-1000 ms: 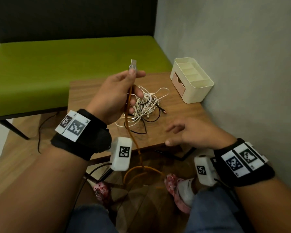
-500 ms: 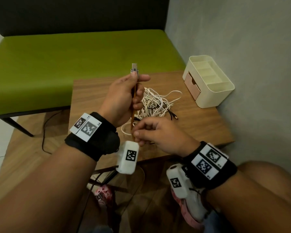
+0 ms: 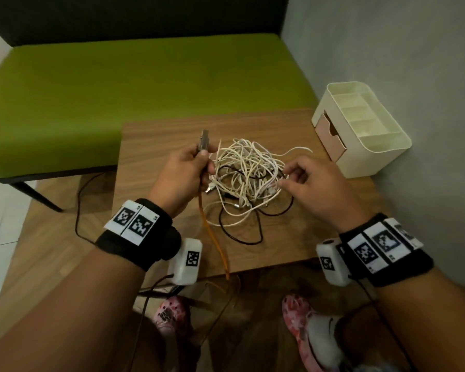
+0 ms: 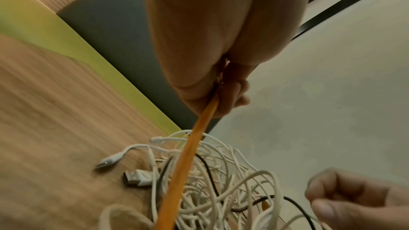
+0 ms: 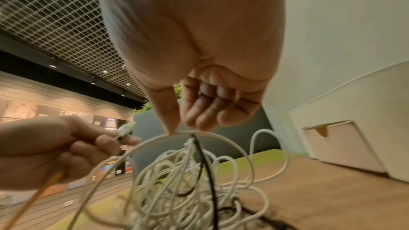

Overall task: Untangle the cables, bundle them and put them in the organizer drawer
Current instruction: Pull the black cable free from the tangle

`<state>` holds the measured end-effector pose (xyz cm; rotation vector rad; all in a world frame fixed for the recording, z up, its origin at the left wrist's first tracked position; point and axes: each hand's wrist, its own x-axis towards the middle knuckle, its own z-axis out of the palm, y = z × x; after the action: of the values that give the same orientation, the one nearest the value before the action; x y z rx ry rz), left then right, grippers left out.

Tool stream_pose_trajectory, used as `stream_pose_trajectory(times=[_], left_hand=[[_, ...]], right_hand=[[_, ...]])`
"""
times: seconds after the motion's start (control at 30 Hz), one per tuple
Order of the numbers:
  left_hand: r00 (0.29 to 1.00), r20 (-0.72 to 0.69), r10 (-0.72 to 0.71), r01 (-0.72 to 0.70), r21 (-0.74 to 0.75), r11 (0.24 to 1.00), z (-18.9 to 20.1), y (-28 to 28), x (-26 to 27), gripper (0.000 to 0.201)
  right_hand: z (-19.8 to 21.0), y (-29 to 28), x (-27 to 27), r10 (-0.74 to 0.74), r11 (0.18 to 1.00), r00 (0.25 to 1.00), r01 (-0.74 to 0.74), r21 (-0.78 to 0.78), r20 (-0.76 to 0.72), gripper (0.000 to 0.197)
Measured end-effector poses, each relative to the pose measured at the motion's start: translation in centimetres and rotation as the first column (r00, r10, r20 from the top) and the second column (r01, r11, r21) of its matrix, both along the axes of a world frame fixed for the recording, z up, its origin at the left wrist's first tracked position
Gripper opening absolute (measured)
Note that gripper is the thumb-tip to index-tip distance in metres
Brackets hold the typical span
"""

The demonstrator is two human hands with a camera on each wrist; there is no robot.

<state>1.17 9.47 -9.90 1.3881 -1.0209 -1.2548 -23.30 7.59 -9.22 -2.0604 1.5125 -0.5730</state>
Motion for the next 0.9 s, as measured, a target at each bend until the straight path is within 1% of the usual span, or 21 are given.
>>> stream_pose_trajectory(times=[0.07,0.1,0.17,0.2,0.23,0.3,0.33,0.37,0.43,0.47,0.5,0.6,0.67,0.8,0.87,0.9], left_hand=[[1.000,-0.001,0.004,-0.004,0.005,1.000,-0.4,-0.2,0.2,0.025],[1.000,0.003,-0.003,0.003,0.007,1.000,-0.5,-0.3,0.1,0.025],[1.000,0.013,-0.016,0.016,0.008,1.000,-0.7,-0.3,-0.4,0.025],[1.000,0.009,-0.026,0.026,0.008,1.000,-0.8,-0.4,-0.8,0.026],[0.999,0.004,-0.037,0.037,0.007,0.999,-0.9,-0.5,-1.2,0.026],[0.998,-0.004,-0.064,0.064,0.002,0.998,-1.0,-0.6,-1.9,0.027],[0.997,-0.007,-0.077,0.077,-0.003,0.997,-1.0,-0.6,-2.3,0.027],[0.996,-0.009,-0.088,0.088,-0.009,0.996,-1.1,-0.6,-2.6,0.027],[0.995,-0.011,-0.096,0.095,-0.019,0.995,-1.2,-0.7,-3.0,0.027],[0.995,-0.011,-0.096,0.096,-0.021,0.995,-1.3,-0.8,-3.2,0.027],[0.995,-0.010,-0.099,0.098,-0.023,0.995,-1.3,-0.9,-3.5,0.027],[0.992,-0.003,-0.125,0.125,-0.031,0.992,-1.4,-1.0,-4.5,0.027],[0.990,-0.006,-0.142,0.141,-0.040,0.989,-1.5,-1.1,-5.0,0.026],[0.988,-0.008,-0.157,0.156,-0.061,0.986,-1.4,-1.1,-5.4,0.026],[0.988,-0.013,-0.153,0.152,-0.062,0.986,-1.4,-1.2,-5.3,0.026],[0.988,-0.015,-0.151,0.150,-0.061,0.987,-1.4,-1.2,-5.2,0.026]], right_hand=[[-0.7,-1.3,-1.1,-0.092,0.994,0.986,0.099,0.043,-0.141,0.012],[-1.0,-1.9,-1.7,-0.129,0.986,0.975,0.145,0.078,-0.183,0.015],[-1.6,-2.6,-2.3,-0.180,0.969,0.963,0.209,0.134,-0.203,0.018],[-2.1,-2.9,-2.6,-0.204,0.960,0.959,0.235,0.149,-0.197,0.015],[-2.5,-3.2,-2.8,-0.237,0.950,0.959,0.263,0.169,-0.158,0.012],[-3.2,-3.5,-3.0,-0.350,0.910,0.937,0.340,0.237,-0.003,0.006],[-3.6,-3.6,-3.1,-0.400,0.890,0.916,0.379,0.256,0.033,0.004],[-3.8,-3.6,-3.2,-0.416,0.882,0.909,0.402,0.246,0.004,0.004],[-4.4,-3.4,-3.3,-0.373,0.895,0.914,0.400,0.199,-0.158,0.010],[-4.6,-3.1,-3.2,-0.340,0.906,0.915,0.381,0.185,-0.218,0.015],[-4.8,-2.8,-3.1,-0.313,0.914,0.919,0.361,0.188,-0.241,0.019],[-5.6,-2.6,-2.5,-0.287,0.925,0.931,0.331,0.188,-0.226,0.022],[-6.1,-2.9,-2.4,-0.271,0.928,0.931,0.320,0.189,-0.246,0.022],[-6.1,-3.1,-2.6,-0.297,0.906,0.914,0.361,0.221,-0.278,0.016],[-5.6,-3.1,-3.0,-0.324,0.909,0.912,0.373,0.184,-0.250,0.009],[-5.3,-3.1,-3.3,-0.346,0.911,0.915,0.381,0.159,-0.209,0.009]])
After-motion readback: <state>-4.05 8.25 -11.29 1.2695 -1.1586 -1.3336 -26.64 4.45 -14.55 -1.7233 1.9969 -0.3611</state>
